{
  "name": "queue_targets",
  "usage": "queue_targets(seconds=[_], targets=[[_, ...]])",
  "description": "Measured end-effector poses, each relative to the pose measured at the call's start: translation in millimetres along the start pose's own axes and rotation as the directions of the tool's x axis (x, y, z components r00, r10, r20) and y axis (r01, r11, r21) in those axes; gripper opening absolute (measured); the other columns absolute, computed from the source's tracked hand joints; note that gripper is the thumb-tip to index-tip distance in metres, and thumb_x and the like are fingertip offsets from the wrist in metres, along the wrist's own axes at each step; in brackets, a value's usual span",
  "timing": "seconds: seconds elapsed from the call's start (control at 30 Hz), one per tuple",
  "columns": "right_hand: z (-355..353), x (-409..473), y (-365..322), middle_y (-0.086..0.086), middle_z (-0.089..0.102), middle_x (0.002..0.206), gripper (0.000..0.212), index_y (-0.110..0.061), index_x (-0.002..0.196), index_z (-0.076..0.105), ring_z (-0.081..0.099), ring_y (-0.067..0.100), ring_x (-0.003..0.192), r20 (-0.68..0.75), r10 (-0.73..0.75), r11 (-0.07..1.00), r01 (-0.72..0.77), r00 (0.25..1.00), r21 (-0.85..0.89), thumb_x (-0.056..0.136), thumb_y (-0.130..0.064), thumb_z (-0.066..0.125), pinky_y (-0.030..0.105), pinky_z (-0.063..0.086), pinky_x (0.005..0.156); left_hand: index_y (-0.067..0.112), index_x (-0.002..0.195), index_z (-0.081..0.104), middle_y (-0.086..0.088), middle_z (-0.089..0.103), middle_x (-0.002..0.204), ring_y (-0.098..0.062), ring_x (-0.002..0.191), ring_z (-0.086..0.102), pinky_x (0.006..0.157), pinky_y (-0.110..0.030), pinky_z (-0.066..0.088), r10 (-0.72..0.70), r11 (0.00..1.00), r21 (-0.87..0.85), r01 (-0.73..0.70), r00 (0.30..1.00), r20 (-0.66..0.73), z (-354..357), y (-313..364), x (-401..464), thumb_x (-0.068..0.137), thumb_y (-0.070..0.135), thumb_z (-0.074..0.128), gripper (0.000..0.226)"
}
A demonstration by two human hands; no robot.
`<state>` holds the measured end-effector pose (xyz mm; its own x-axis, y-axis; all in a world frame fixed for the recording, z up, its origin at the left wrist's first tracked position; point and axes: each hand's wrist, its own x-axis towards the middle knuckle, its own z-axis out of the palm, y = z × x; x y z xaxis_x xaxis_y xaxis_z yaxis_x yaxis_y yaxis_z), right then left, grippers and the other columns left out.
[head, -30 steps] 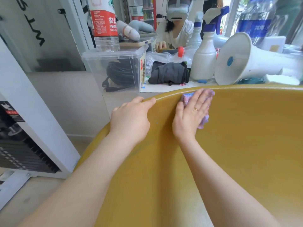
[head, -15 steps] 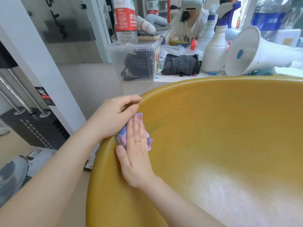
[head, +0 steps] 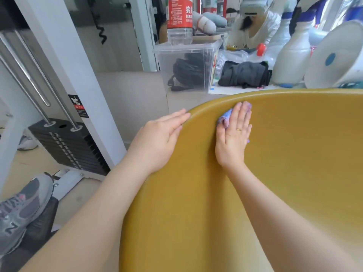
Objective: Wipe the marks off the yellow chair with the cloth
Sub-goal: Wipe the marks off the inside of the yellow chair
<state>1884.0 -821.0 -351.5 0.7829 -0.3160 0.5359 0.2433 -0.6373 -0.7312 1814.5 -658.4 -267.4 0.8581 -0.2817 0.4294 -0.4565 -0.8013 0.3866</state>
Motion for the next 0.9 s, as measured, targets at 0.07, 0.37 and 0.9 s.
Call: queue_targets(seconds=[0.07, 0.37, 0.9], targets=[[5, -11, -17, 0.004, -0.007, 0.155, 0.062, -0.011, 0.145, 0.002, -0.011, 0.018, 0.142, 0.035, 0.025, 0.994, -0.029, 0.999, 0.106, 0.09, -0.032, 0.021, 0.031, -0.01, 0.112, 0.025, 0.13, 0.052, 0.01, 0.046, 0.141, -0.006, 0.13, 0.043, 0.099, -0.006, 0.021, 0.004, 1.0, 0.016, -0.004, 1.0, -0.013, 1, 0, 1, 0.093, 0.023, 0.037, 0.04], [2, -173, -63, -0.018, -0.018, 0.152, 0.061, -0.032, 0.146, -0.008, -0.012, 0.013, 0.143, 0.324, -0.465, 0.835, 0.287, 0.824, 0.469, 0.094, -0.032, 0.025, 0.029, -0.01, 0.115, 0.016, 0.126, 0.057, 0.002, 0.052, 0.137, -0.001, 0.122, 0.042, 0.094, 0.01, 0.015, -0.013, 0.999, -0.042, 0.013, 1.0, -0.003, 0, 1, 0, 0.092, 0.014, 0.043, 0.036], [14, -11, 1, -0.005, -0.008, 0.144, 0.058, -0.018, 0.14, 0.001, -0.007, 0.015, 0.137, 0.037, -0.229, 0.973, 0.229, 0.973, 0.014, 0.089, -0.04, 0.018, 0.021, -0.015, 0.109, 0.028, 0.134, 0.046, 0.013, 0.041, 0.144, -0.014, 0.132, 0.043, 0.107, -0.029, 0.034, -0.026, 0.988, 0.151, 0.027, 1.0, -0.01, 3, 3, -3, 0.085, 0.03, 0.025, 0.054]])
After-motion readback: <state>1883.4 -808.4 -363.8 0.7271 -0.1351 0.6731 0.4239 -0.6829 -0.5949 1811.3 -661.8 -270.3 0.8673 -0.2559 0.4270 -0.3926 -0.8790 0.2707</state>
